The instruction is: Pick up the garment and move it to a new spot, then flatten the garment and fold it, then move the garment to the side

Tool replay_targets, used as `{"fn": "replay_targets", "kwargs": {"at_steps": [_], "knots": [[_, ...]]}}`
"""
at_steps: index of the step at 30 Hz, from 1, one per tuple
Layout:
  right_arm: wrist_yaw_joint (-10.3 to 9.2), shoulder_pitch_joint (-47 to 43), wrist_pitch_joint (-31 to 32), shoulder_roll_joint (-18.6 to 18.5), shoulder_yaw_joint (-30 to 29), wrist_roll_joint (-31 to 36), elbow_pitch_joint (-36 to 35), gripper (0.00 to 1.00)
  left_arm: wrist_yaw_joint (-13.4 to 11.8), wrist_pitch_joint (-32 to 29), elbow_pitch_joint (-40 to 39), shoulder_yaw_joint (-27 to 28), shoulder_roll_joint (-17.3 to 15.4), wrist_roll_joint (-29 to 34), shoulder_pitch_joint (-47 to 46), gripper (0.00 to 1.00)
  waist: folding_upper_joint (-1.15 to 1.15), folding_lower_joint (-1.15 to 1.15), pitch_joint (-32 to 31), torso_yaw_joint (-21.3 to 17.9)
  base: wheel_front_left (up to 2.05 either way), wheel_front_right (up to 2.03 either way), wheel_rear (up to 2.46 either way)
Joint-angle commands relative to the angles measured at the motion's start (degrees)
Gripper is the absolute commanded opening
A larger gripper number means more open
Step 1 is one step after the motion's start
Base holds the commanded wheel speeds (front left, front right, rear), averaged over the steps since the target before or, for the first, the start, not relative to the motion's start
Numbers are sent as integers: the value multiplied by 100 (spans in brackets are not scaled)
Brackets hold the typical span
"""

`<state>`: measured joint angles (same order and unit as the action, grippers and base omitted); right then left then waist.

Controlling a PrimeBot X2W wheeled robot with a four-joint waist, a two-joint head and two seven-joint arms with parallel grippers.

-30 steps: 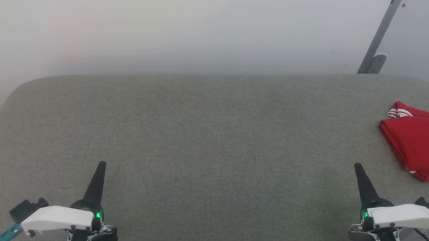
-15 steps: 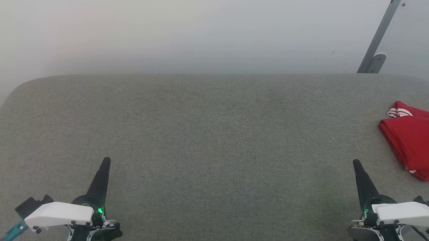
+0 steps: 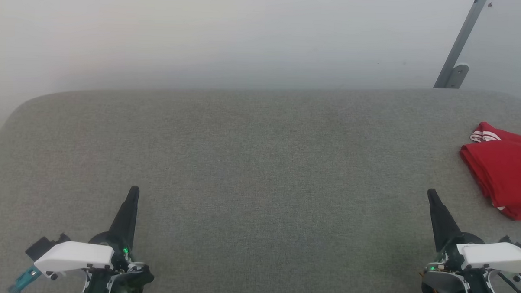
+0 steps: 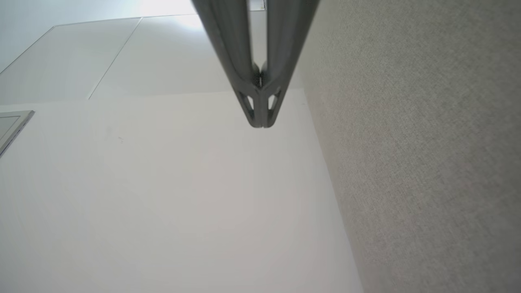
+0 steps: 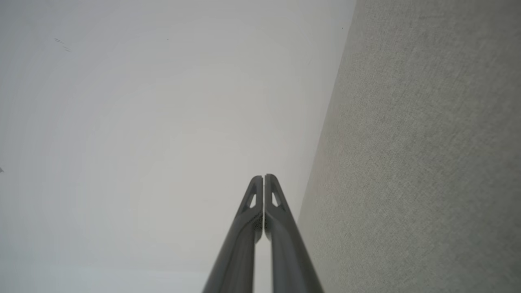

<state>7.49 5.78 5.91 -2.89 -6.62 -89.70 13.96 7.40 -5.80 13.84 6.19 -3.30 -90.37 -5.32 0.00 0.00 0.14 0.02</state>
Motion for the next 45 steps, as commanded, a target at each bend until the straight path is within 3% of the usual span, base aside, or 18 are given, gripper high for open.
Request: {"fn": "replay_targets", "kwargs": {"at_steps": [1, 45], "knots": [[0, 56, 53, 3, 8, -143, 10, 0, 16, -48, 10, 29, 19, -140, -116, 0, 0, 0, 1, 0, 0, 0, 0], [0, 65, 83, 3, 10, -282, 15, 0, 16, -93, 26, 39, 51, -213, -128, 0, 0, 0, 4, -2, 0, 0, 0]]}}
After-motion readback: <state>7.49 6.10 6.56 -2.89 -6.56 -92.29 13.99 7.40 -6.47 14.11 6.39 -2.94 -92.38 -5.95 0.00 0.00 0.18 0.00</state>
